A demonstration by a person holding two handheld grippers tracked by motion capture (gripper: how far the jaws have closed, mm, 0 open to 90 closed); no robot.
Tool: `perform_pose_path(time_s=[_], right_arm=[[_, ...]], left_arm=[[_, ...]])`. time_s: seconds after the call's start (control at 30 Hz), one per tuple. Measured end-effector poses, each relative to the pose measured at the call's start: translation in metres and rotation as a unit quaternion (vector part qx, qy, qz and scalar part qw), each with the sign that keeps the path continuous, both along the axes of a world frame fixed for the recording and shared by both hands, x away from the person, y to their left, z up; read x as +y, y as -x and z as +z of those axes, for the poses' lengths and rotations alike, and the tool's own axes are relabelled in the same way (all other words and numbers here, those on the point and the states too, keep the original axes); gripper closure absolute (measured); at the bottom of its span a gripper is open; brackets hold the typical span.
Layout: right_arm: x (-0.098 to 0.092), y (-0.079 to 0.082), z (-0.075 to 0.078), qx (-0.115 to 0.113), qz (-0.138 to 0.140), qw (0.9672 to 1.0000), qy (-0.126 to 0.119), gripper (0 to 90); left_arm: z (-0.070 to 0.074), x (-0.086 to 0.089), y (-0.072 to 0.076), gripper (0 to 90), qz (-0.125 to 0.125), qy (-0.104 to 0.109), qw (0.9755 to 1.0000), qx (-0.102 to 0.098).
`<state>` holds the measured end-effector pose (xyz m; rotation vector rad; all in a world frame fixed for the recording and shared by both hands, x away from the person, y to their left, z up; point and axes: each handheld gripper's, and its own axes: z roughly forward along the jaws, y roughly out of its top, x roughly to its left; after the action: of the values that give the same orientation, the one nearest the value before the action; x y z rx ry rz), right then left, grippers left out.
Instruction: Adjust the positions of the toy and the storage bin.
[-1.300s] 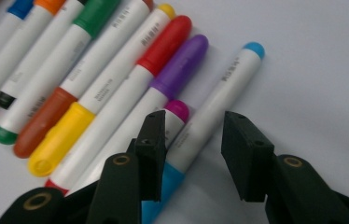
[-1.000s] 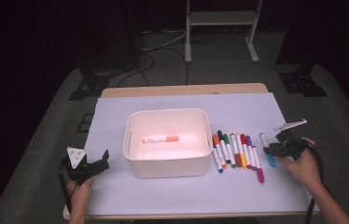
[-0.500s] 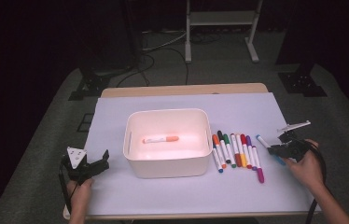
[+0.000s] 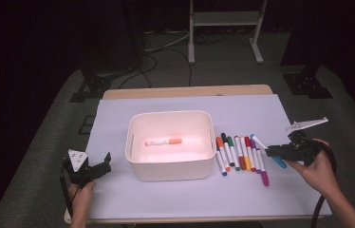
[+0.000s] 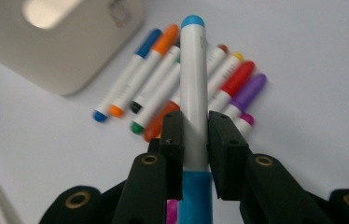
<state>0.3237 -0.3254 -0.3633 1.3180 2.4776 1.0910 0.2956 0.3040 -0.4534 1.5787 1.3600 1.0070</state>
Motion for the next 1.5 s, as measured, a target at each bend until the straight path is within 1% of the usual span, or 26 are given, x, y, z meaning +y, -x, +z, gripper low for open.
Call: perform_pose_path(time_s=[0.07, 0.2, 0.33, 0.43, 0.5, 0.57, 0.67, 0.77, 0.87, 0.93, 1.13, 1.3, 1.33, 1.37, 1.5], right_arm=[[0.008, 0.002, 0.009, -0.001, 0.015, 0.9998, -0.012, 75.7], [0.025, 0.003, 0.027, -0.009, 0.045, 0.9988, -0.017, 75.8], [0.043, 0.003, 0.047, -0.016, 0.077, 0.9966, -0.024, 75.7], [0.058, 0.002, 0.061, -0.023, 0.099, 0.9945, -0.025, 75.7], [0.068, 0.003, 0.069, -0.032, 0.115, 0.9925, -0.025, 75.7], [0.078, 0.002, 0.075, -0.038, 0.132, 0.9903, -0.024, 75.8], [0.094, 0.0, 0.082, -0.037, 0.151, 0.9874, -0.029, 75.7], [0.111, -0.003, 0.086, -0.036, 0.175, 0.9836, -0.029, 75.7], [0.129, -0.007, 0.089, -0.034, 0.201, 0.9785, -0.032, 75.7], [0.142, -0.01, 0.091, -0.035, 0.216, 0.9754, -0.027, 75.7], [0.178, -0.019, 0.094, -0.032, 0.253, 0.9664, -0.027, 75.7], [0.204, -0.026, 0.09, -0.031, 0.285, 0.9578, -0.022, 75.7], [0.208, -0.027, 0.088, -0.028, 0.286, 0.9575, -0.022, 75.7], [0.213, -0.029, 0.086, -0.026, 0.292, 0.9558, -0.023, 75.7], [0.23, -0.034, 0.079, -0.019, 0.307, 0.9515, -0.017, 75.7]], left_arm=[[0.0, 0.0, 0.0, 0.0, 0.0, 0.0, 1.0, 0.0], [0.0, 0.0, 0.0, 0.0, 0.0, 0.0, 1.0, -0.001], [0.0, 0.0, 0.0, 0.0, 0.0, 0.0, 1.0, 0.0], [0.0, 0.001, 0.0, 0.0, 0.0, 0.0, 1.0, 0.0], [0.0, 0.001, 0.0, 0.0, -0.001, 0.0, 1.0, 0.0], [0.0, 0.001, 0.0, 0.0, -0.001, 0.0, 1.0, 0.002], [0.0, 0.001, 0.0, 0.0, -0.001, 0.001, 1.0, 0.0], [0.0, 0.001, 0.0, 0.0, -0.002, 0.0, 1.0, 0.001], [0.0, 0.001, 0.0, 0.0, -0.001, 0.001, 1.0, 0.001], [0.0, 0.001, 0.0, 0.0, -0.001, 0.002, 1.0, 0.001], [0.0, 0.001, 0.0, 0.0, -0.002, 0.003, 1.0, 0.001], [0.0, 0.001, 0.0, 0.0, -0.002, 0.005, 1.0, 0.001], [0.0, 0.001, 0.0, 0.0, -0.002, 0.005, 1.0, 0.002], [0.0, 0.001, 0.0, 0.0, -0.002, 0.005, 1.0, 0.002], [0.0, 0.001, 0.0, 0.0, -0.001, 0.007, 1.0, 0.0]])
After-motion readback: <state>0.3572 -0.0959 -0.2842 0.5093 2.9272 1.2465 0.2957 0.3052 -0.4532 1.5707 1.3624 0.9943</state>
